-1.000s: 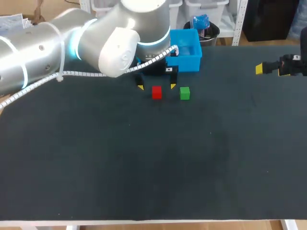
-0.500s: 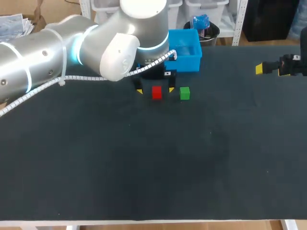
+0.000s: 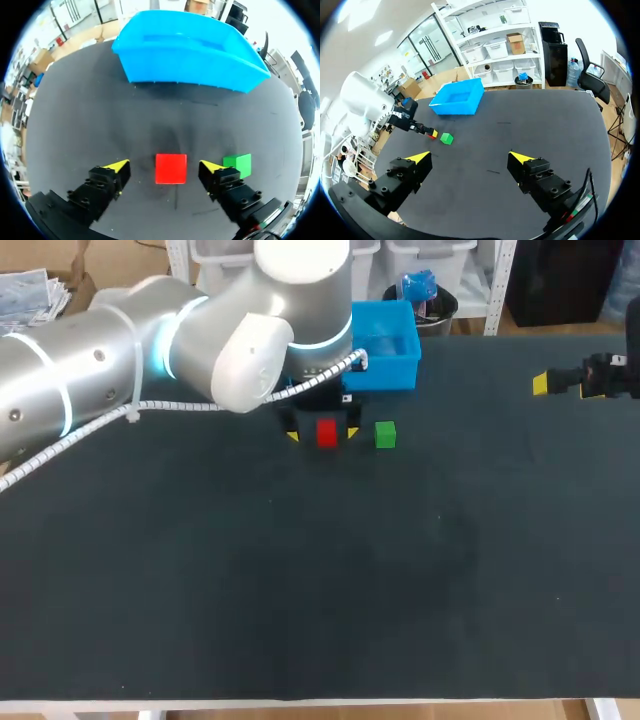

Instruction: Use the left arm to pick the red cube and place it into the blue plastic box first, then use the right arm to grasp the green cube and put it into the same blue plastic box after the first action is fully finished.

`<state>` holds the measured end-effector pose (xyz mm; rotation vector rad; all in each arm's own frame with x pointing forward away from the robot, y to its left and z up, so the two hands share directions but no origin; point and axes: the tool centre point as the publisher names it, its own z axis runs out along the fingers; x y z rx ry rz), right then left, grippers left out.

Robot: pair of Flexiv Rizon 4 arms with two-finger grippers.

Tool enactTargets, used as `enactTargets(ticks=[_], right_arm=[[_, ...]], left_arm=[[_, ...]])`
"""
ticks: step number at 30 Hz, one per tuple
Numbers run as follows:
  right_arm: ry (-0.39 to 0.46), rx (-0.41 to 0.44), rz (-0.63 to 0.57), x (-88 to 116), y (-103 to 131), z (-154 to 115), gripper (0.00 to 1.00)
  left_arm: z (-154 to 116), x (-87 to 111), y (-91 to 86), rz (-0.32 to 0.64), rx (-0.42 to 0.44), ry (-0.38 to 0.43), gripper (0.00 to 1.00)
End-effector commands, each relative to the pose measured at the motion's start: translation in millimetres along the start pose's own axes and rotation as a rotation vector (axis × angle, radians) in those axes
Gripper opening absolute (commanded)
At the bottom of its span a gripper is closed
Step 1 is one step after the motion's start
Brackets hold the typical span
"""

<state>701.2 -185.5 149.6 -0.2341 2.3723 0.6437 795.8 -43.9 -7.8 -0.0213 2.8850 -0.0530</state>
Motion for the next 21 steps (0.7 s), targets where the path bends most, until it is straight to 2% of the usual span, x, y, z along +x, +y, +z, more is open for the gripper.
enactTargets(ticks=[1,15,21], right_arm=[[0.0,-0.001,-0.001,0.2,-0.4,0.0,1.0],[0.0,-0.001,-0.001,0.2,-0.4,0.0,1.0],[0.0,-0.001,-0.001,0.2,-0.4,0.0,1.0]], left_arm=[[6.0,-0.5,-2.3,-0.002,-0.009,-0.001,0.0],[0.4,-1.7,2.4,0.0,-0.02,-0.015,0.0],[-18.6,-0.9,2.0,0.002,-0.011,-0.024,0.0]])
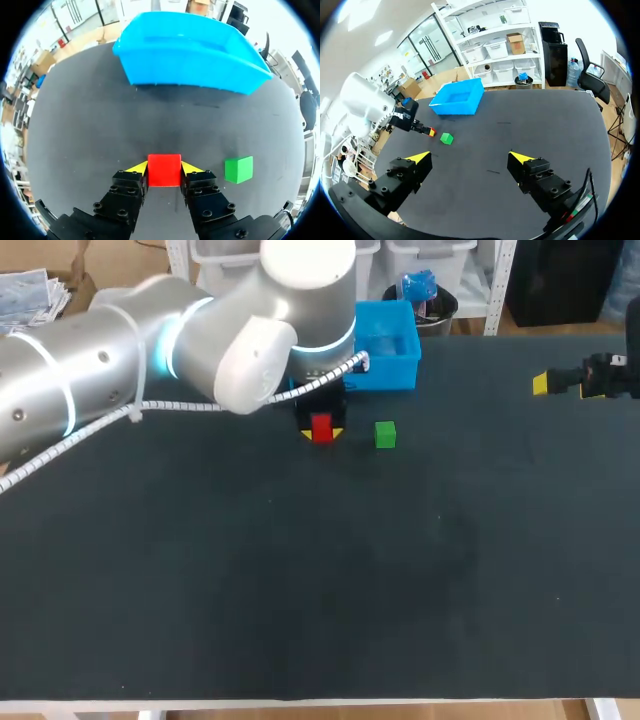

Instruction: Use the left arm to pick the red cube and place it into the blue plastic box first, then use the right arm to grasp the green cube and put it into the same blue plastic box after the first action is fully finished.

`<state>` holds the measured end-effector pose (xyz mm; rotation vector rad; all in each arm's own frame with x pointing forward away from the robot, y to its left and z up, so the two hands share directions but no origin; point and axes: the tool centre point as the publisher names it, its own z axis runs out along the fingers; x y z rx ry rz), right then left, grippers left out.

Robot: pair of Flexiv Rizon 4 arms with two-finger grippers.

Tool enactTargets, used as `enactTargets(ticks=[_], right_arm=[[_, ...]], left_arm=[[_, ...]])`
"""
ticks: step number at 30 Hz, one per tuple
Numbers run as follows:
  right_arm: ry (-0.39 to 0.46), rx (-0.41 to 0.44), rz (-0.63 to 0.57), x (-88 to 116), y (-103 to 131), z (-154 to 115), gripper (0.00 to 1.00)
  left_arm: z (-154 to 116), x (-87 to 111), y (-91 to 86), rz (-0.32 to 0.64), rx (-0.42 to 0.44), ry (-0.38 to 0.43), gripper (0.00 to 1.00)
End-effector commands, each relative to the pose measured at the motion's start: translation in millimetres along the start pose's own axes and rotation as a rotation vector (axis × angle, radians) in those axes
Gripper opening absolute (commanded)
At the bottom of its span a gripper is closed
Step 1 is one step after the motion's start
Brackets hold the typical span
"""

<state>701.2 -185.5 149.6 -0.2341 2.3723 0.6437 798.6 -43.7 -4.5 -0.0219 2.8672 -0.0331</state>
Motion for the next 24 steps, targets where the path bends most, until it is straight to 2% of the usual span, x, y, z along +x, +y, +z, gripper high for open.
enactTargets(ticks=[1,12,20,24], right_arm=[[0.0,-0.001,-0.001,0.1,-0.4,0.0,1.0],[0.0,-0.001,-0.001,0.1,-0.4,0.0,1.0],[0.0,-0.001,-0.001,0.1,-0.4,0.0,1.0],[0.0,-0.001,-0.001,0.1,-0.4,0.0,1.0]], left_arm=[[-22.3,1.6,2.0,0.001,0.011,-0.015,0.0],[-99.5,-14.6,9.9,0.002,0.076,-0.103,0.0],[-109.4,-12.5,14.9,0.019,0.102,-0.133,0.0],[-114.7,-8.7,16.5,0.081,0.162,-0.208,0.0]])
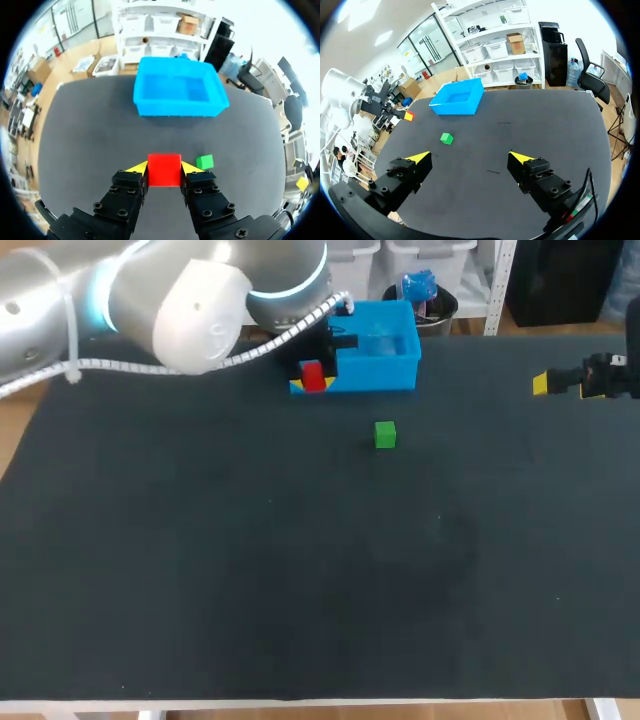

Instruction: Use the left arm to pick the red cube and place it into the blue plastic box first, then use the right arm to grasp the green cube and put it into the same blue plastic box after the first action is fully finished.

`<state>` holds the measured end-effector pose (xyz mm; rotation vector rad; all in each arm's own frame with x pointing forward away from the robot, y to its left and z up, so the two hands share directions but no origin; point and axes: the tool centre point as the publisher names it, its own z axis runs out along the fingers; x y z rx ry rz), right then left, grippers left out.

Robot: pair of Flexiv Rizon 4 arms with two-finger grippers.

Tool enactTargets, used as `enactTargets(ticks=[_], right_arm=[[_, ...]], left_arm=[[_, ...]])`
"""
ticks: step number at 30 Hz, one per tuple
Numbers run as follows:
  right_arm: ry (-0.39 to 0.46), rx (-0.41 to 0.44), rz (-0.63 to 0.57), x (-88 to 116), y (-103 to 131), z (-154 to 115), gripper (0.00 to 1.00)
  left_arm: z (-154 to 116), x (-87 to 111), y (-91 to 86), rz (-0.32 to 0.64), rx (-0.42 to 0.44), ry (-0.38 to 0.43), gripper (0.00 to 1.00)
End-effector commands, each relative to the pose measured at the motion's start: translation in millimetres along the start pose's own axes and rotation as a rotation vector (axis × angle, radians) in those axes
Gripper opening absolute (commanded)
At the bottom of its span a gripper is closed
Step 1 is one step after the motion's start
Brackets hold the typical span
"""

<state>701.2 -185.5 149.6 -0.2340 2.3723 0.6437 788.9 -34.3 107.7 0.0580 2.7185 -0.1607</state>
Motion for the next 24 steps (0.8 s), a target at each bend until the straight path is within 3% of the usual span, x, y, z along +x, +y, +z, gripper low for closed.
enactTargets(ticks=[1,7,24], right_arm=[[0.0,-0.001,-0.001,0.2,-0.4,0.0,1.0],[0.0,-0.001,-0.001,0.2,-0.4,0.0,1.0],[0.0,-0.001,-0.001,0.2,-0.4,0.0,1.0]], left_arm=[[-7.7,13.2,9.1,0.051,0.082,-0.079,0.0],[-15.6,10.9,19.1,0.137,0.235,-0.156,0.0],[-26.1,-1.9,28.8,0.251,0.345,-0.233,0.0]])
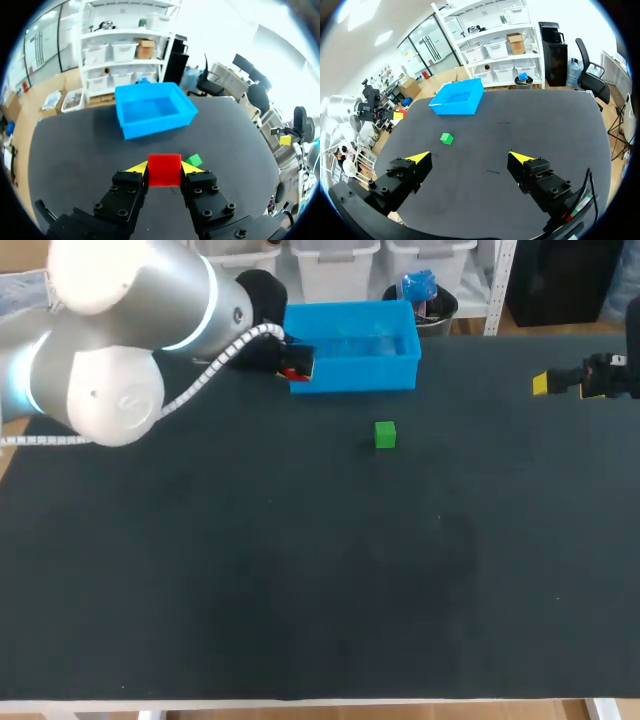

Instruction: Use the left arm to pick the red cube and place it into the blue plastic box first, then use the right arm to grasp the green cube and put it into the same blue plastic box after the first action is fully finished.

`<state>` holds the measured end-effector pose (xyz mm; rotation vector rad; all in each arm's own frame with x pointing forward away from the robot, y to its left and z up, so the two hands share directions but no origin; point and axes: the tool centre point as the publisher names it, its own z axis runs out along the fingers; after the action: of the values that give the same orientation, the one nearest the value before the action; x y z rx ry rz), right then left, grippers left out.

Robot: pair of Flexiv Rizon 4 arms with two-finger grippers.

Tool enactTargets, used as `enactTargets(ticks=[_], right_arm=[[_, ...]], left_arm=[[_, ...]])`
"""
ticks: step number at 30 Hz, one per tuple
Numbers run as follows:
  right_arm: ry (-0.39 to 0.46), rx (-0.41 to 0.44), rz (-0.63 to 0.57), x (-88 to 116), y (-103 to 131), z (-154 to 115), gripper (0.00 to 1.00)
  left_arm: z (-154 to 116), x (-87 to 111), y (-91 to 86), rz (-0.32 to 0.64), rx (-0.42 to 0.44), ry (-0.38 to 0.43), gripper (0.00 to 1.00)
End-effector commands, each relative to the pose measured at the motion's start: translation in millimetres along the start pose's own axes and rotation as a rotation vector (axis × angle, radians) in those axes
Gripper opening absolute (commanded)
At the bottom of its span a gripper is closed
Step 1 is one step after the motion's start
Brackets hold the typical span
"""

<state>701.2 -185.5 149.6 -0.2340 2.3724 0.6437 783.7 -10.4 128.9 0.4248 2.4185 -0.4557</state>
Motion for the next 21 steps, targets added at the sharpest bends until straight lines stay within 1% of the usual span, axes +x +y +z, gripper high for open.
enactTargets(ticks=[1,5,11,15,21], right_arm=[[0.0,-0.001,-0.001,0.1,-0.4,0.0,1.0],[0.0,-0.001,-0.001,0.1,-0.4,0.0,1.0],[0.0,-0.001,-0.001,0.1,-0.4,0.0,1.0],[0.0,-0.001,-0.001,0.1,-0.4,0.0,1.0],[0.0,-0.001,-0.001,0.1,-0.4,0.0,1.0]], left_arm=[[-4.8,1.7,7.6,0.003,0.056,-0.013,0.0],[-3.8,-4.5,12.1,0.011,0.051,-0.018,0.0],[3.9,-18.1,12.8,0.018,0.058,-0.024,0.0],[14.8,-29.5,16.3,0.023,0.062,-0.028,0.0],[39.6,-55.1,25.5,0.047,0.053,-0.032,0.0]])
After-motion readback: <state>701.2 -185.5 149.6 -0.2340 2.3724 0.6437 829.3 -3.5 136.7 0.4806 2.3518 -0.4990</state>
